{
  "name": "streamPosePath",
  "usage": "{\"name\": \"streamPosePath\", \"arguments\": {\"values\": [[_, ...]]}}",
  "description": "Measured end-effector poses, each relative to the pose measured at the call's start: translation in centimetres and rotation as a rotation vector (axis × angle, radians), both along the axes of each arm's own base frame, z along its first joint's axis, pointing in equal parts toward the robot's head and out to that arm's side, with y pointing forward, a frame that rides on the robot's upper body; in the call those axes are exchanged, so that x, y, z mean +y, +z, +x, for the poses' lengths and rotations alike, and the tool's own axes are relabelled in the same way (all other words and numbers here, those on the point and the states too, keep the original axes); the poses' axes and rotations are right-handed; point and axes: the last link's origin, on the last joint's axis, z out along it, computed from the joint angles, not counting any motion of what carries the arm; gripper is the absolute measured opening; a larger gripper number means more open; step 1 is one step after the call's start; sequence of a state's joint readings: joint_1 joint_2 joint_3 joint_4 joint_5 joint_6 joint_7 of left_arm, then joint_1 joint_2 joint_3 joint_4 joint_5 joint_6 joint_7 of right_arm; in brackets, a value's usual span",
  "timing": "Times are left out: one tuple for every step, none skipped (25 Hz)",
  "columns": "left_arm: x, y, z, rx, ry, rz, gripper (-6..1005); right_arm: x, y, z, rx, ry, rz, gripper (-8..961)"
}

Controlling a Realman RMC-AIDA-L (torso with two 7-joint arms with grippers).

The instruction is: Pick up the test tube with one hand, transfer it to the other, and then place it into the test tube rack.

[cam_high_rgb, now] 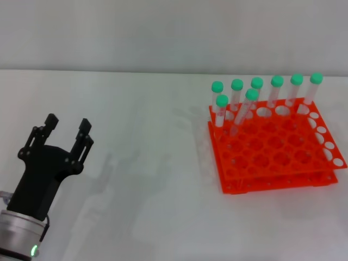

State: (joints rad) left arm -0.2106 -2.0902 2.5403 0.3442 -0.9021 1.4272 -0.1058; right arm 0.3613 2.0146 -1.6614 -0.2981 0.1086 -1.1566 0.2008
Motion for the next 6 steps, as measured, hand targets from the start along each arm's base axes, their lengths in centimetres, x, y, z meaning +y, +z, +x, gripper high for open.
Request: {"name": "streamPosePath", "arguments": {"values": [[0.0, 0.1, -0.1, -0.001, 0.005, 0.004, 684, -0.1, 0.4, 0.7, 0.004, -0.029, 0.016, 874], [-0.1, 0.1, -0.2, -0.001, 0.009, 0.006, 685, -0.1, 0.6, 1.2, 0.005, -0.053, 0.025, 874], [-0.1, 0.1, -0.3, -0.001, 0.012, 0.008, 685, -0.2, 0.7, 1.7, 0.005, -0.075, 0.032, 874], [-0.1, 0.2, -0.3, -0.008, 0.015, 0.006, 685, -0.2, 0.8, 2.0, 0.003, -0.088, 0.034, 874], [-0.1, 0.2, -0.4, -0.023, 0.020, 0.006, 685, -0.3, 0.8, 2.3, -0.002, -0.102, 0.037, 874], [-0.1, 0.2, -0.5, -0.040, 0.025, 0.003, 685, -0.3, 0.8, 2.4, -0.006, -0.109, 0.039, 874]]}}
